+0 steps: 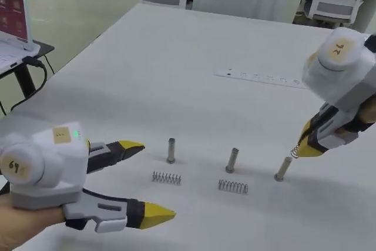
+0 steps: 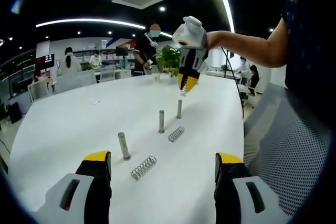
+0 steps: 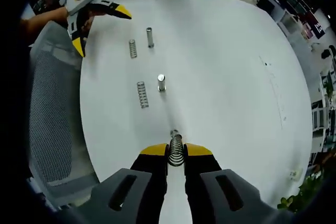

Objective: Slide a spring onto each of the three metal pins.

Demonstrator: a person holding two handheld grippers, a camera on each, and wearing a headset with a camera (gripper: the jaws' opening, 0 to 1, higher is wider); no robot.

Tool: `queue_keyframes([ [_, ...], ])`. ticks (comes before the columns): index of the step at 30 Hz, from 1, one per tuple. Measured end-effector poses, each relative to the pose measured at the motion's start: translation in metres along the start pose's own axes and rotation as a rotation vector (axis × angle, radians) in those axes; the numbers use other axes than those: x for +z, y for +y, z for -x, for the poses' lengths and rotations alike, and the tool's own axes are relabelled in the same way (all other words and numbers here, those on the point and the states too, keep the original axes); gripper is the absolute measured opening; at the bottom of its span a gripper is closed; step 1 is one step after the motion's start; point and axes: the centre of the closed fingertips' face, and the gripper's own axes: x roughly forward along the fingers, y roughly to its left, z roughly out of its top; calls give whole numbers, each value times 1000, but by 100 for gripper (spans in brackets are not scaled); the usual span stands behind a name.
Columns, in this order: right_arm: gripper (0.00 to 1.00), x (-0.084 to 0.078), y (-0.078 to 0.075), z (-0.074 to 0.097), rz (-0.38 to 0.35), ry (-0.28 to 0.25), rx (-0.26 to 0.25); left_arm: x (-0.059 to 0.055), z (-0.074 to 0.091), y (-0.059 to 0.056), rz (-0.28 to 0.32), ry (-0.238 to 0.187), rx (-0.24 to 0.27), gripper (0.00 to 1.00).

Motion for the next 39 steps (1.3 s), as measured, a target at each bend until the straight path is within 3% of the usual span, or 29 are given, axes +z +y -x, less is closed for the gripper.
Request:
queue_keyframes([
  [22,9,-2,-1,-17,3,50,34,-2,0,2,12,-6,3,86],
  [39,9,-6,-1,-39,2,92,70,-3,1,3,13,0,9,85],
])
